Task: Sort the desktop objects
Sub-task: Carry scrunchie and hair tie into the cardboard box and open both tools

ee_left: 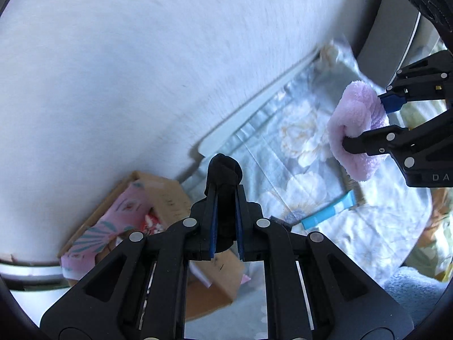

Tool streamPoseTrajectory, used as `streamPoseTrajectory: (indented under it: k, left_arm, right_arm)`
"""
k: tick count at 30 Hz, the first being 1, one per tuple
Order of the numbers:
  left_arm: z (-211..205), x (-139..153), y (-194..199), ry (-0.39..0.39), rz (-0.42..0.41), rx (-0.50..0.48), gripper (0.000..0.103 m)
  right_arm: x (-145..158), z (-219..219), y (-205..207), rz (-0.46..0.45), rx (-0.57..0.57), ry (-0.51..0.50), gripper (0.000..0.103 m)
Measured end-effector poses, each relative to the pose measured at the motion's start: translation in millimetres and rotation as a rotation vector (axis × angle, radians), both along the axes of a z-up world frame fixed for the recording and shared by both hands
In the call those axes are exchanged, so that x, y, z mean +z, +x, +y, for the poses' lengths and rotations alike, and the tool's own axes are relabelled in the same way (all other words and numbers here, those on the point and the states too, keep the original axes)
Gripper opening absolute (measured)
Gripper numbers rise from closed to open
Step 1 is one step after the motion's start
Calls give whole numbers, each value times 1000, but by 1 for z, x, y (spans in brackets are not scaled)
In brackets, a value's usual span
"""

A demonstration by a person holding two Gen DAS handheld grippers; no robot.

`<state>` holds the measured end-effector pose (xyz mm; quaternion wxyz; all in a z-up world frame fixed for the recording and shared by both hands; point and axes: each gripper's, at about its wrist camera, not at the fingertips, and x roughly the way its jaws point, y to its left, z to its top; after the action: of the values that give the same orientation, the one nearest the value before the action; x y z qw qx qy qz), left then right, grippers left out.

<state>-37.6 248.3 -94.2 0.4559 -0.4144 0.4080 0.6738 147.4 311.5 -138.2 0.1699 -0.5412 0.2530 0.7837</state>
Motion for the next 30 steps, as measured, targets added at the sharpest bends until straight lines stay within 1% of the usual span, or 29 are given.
streamPoseTrajectory:
  k: [1,3,5,10,13,14,17,20,21,23,27,30]
  left_arm:
    - [-3,2,-5,13,-11,10,9]
    - [-14,18,-12,46,-33,41,9]
    - [-24,29,-23,79,-56,68,9]
    - [-55,45,-50,137,-68,137,9]
    - [-76,48,-69,165,-72,183,9]
    - [-80,43,-73,172,-72,200,9]
    - [-103,44,-90,187,-74,253,9]
    - [-126,47,-108,204,-65,306,9]
    - [-135,54,-115,209,-72,319,9]
    - [-150,52,-126,223,-90,350,9]
    - [-175,34,-147,209,-101,413,9]
    - [-192,9,-166,178,-133,473,9]
  right_arm:
    - [12,1,-9,0,-2,9,33]
    - [27,-1,-12,-1,2,27,33]
    - [48,-13,-26,-2,17,58,33]
    - [80,-34,-61,22,55,110,33]
    - [94,-51,-85,34,86,122,33]
    - [99,-57,-90,34,99,129,33]
    - [101,-73,-118,32,143,145,33]
    - [99,-88,-146,28,184,136,33]
    - [98,-93,-155,24,196,136,33]
    - [94,-106,-170,15,225,136,33]
    - [81,-123,-204,-14,278,138,33]
    - [65,-131,-224,-38,301,139,33]
